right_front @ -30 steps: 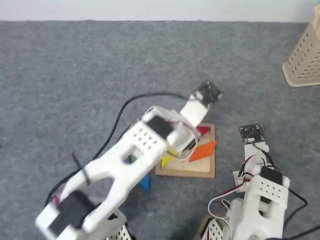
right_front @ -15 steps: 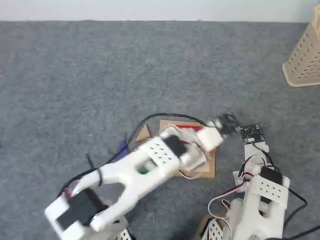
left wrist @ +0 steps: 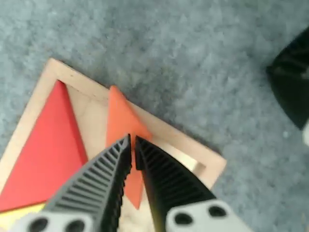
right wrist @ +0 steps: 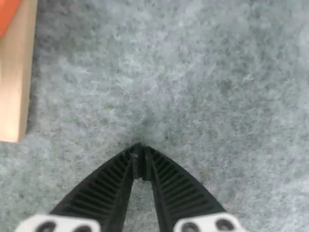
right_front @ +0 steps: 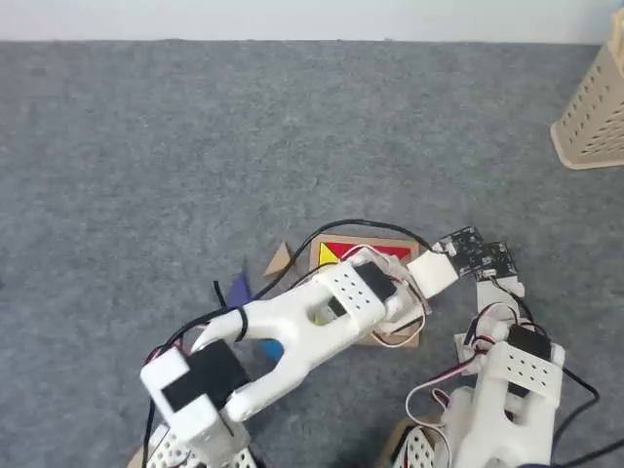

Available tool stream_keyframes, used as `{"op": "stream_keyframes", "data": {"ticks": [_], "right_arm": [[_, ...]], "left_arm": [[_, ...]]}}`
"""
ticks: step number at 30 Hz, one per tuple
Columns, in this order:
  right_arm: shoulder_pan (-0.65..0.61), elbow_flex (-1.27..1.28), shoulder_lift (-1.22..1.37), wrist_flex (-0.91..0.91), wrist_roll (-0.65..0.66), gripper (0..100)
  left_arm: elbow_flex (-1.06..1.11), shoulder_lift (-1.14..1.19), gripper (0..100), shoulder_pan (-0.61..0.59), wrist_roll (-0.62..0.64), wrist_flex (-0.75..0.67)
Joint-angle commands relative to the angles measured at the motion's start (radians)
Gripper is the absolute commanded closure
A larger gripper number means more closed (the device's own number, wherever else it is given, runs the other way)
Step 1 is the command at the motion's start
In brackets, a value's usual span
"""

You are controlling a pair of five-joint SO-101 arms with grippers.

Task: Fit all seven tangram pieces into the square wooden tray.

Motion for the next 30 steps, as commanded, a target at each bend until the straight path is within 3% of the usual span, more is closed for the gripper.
{"op": "stream_keyframes", "data": {"ticks": [1, 13, 23, 30], "right_arm": [[0.010, -0.002, -0.024, -0.019, 0.018, 99.3], [0.010, -0.002, -0.024, -0.019, 0.018, 99.3], [0.010, -0.002, -0.024, -0.019, 0.018, 99.3], [0.010, -0.002, -0.024, -0.018, 0.018, 99.3]], "left_arm": [[-0.096, 0.055, 99, -0.029, 0.040, -0.005], [-0.160, 0.068, 99, -0.068, 0.060, 0.043], [-0.062, -0.133, 99, -0.011, 0.058, 0.106], [-0.088, -0.012, 99, 0.011, 0.084, 0.069]]}}
